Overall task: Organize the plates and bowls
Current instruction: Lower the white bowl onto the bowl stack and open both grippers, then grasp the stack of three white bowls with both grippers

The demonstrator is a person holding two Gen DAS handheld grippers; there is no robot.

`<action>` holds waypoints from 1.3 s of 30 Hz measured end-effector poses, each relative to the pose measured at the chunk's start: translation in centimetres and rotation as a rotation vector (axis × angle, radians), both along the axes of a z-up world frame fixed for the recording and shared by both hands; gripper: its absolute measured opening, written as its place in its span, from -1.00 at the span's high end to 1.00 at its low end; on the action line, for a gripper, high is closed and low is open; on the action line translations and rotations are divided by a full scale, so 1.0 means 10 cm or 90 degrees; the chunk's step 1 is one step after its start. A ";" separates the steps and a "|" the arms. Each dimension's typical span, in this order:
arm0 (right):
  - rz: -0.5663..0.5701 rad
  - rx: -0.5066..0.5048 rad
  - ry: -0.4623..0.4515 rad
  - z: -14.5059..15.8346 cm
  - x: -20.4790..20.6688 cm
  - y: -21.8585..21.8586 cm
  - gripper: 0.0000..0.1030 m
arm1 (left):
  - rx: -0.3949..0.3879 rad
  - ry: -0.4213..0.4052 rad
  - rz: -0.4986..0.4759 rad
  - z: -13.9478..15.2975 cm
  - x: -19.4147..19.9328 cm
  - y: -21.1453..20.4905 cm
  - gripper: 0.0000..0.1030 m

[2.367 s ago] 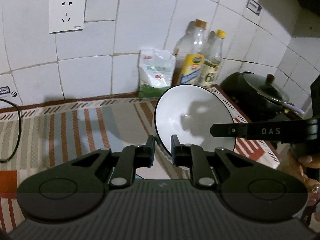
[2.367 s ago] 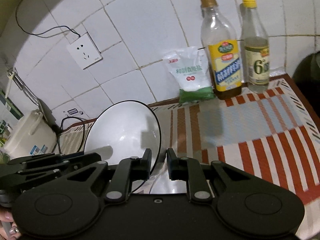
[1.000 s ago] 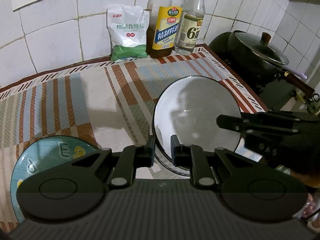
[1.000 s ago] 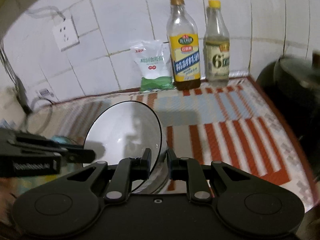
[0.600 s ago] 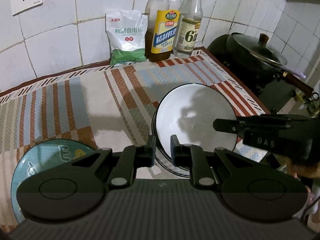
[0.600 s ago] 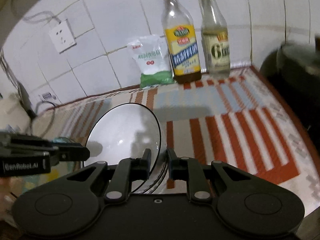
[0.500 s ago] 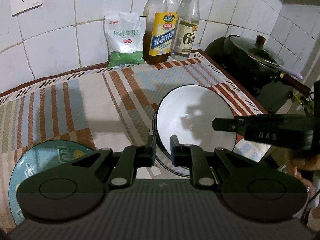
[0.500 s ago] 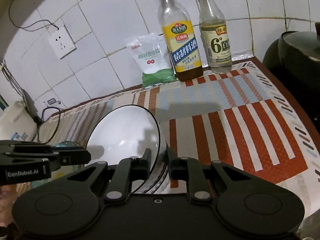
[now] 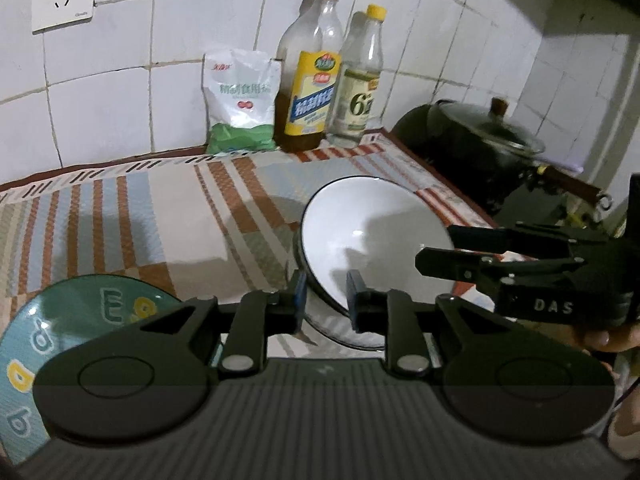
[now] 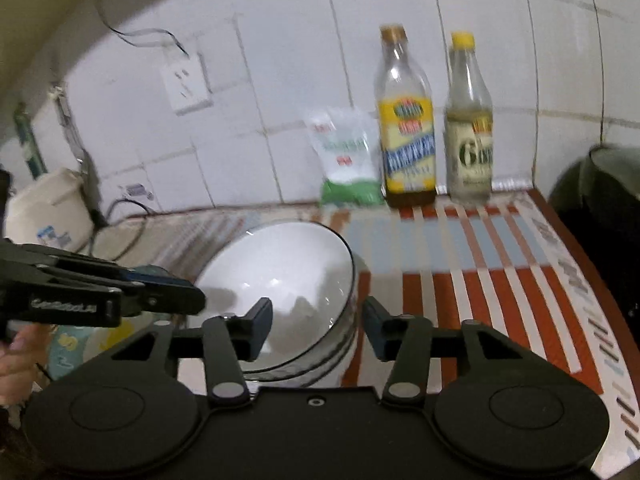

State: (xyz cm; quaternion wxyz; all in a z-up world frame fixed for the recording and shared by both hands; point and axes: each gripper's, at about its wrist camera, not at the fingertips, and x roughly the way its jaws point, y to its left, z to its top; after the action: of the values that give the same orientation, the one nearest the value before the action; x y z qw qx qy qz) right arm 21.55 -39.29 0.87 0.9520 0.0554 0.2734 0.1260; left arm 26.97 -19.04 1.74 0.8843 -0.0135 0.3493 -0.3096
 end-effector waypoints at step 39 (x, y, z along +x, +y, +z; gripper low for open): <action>0.047 -0.127 -0.195 -0.77 -1.13 0.31 -0.91 | -0.001 -0.282 0.015 -0.49 -1.34 -0.07 -0.96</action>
State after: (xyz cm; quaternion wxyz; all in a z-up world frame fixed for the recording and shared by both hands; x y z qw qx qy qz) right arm 10.25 -36.20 -6.85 0.9779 -0.0689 0.1385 0.1405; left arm 13.58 -19.72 -3.15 0.9430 0.0503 0.1464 -0.2947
